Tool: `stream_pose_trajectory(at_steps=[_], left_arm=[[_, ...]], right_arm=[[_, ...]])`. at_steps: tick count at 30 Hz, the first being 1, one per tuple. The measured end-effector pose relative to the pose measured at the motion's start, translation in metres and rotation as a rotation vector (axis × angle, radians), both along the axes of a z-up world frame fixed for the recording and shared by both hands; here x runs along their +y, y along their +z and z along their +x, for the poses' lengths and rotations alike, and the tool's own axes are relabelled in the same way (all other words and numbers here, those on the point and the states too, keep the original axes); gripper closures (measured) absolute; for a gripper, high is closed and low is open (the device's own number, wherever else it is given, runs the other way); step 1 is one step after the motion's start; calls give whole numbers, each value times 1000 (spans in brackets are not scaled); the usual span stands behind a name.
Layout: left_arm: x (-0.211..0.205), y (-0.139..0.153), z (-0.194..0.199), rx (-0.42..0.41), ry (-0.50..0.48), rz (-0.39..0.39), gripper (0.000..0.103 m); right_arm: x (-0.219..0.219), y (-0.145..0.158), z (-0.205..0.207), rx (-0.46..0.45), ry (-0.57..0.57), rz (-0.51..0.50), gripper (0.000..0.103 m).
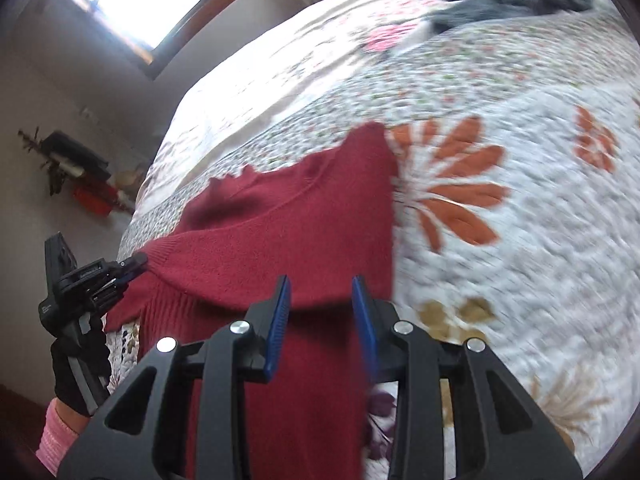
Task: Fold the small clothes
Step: 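Grasp the other sleeve cuff with the left tool and fold it across the chest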
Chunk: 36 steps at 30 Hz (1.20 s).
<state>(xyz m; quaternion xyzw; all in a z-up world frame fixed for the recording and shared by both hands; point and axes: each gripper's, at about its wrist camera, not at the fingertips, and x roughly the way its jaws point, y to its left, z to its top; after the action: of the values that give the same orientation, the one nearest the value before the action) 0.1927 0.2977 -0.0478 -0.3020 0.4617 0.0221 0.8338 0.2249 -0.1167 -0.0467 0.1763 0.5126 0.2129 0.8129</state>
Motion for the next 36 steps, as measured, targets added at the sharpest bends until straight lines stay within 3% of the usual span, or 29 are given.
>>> stream_pose_trajectory(at_steps=[9, 14, 19, 22, 24, 27, 30, 36], left_arm=[[40, -14, -6, 6, 55, 74, 87], [45, -44, -4, 79, 48, 93, 86], [53, -71, -4, 164, 51, 126, 79], [63, -64, -10, 167, 51, 123, 78], [67, -41, -16, 117, 66, 161, 77], [52, -13, -16, 55, 18, 204, 65], [23, -8, -9, 41, -65, 195, 60], [-5, -55, 7, 155, -112, 196, 60]], right_arm=[[46, -31, 32, 64, 84, -84, 71], [46, -52, 33, 107, 61, -110, 73], [45, -71, 32, 147, 56, -112, 74], [47, -65, 28, 143, 69, -132, 73], [49, -48, 25, 122, 73, -123, 69], [59, -19, 19, 70, 98, -54, 63], [75, -13, 19, 76, 113, -63, 62], [95, -47, 29, 150, 109, -149, 62]])
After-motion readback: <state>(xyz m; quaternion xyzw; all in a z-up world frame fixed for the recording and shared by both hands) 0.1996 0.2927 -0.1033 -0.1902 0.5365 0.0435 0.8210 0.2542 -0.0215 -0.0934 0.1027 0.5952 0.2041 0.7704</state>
